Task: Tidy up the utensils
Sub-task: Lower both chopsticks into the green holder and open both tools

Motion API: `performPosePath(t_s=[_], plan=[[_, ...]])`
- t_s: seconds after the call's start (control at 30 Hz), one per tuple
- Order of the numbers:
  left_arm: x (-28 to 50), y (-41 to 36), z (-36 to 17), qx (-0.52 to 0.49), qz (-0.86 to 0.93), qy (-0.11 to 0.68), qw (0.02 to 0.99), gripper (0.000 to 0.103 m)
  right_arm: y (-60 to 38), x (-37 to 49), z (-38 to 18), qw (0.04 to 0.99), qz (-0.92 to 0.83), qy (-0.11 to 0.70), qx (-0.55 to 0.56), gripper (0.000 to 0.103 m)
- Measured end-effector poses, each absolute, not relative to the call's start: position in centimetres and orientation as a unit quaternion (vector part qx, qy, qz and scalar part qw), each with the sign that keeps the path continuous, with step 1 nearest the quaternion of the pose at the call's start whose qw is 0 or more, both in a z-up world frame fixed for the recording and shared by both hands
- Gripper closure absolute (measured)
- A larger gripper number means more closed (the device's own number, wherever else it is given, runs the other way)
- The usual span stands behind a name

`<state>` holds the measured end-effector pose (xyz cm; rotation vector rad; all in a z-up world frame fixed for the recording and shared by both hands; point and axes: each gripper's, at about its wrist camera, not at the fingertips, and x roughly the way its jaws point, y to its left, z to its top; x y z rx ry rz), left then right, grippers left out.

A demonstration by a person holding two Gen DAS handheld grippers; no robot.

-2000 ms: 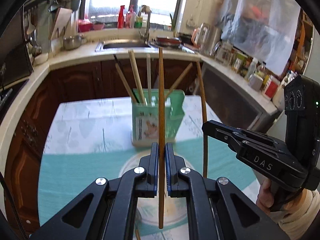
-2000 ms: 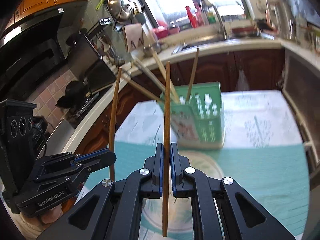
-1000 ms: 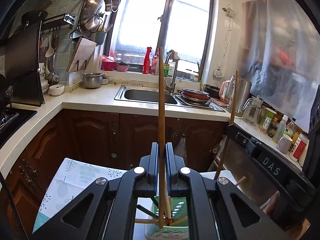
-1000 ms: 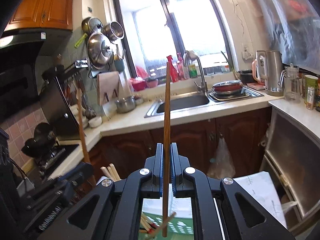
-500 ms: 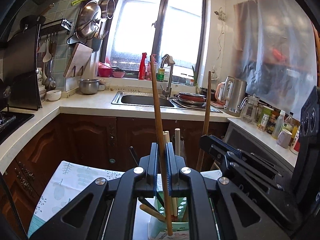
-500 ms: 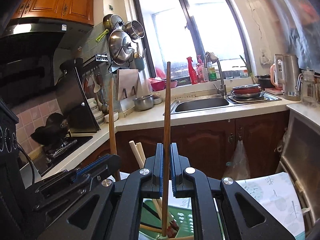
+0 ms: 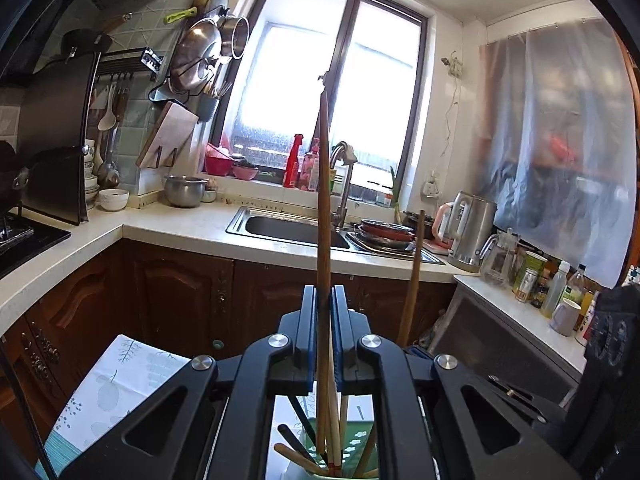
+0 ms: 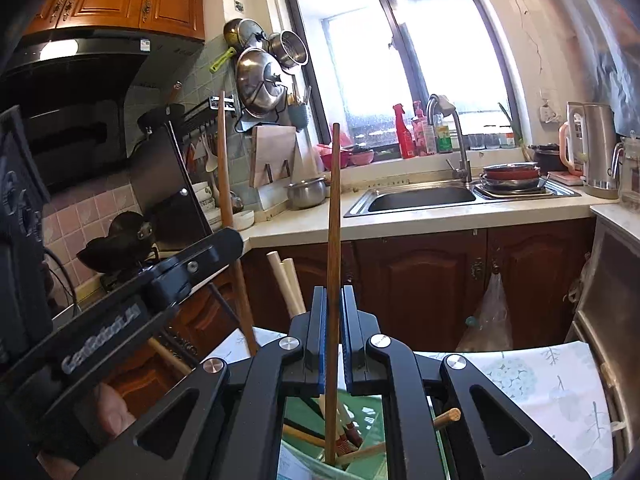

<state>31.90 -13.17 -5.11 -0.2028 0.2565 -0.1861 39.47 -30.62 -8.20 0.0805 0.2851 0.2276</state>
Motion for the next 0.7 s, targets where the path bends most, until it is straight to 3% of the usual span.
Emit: performPosePath(t_s=[0.47,0.67,0.7], plan=[[31.5,-13.9,-7.4,-0.059,-0.118,0.174,0.976,0.098,-30.5,37.2,-8.2,0.978,0.127,0.163,0.018,0.096],[30.9,-13.5,-6.7,-0.049,-0.130,0.195,0.971,0.085,-30.7,37.1,-6.6,0.974,0.131,0.184,0.020,0.092],[30.8,-13.4,-6.4,-0.051,-0.128,0.198,0.970,0.079,-30.7,36.9,-6.3,0.974,0.130,0.185,0.019,0.091]])
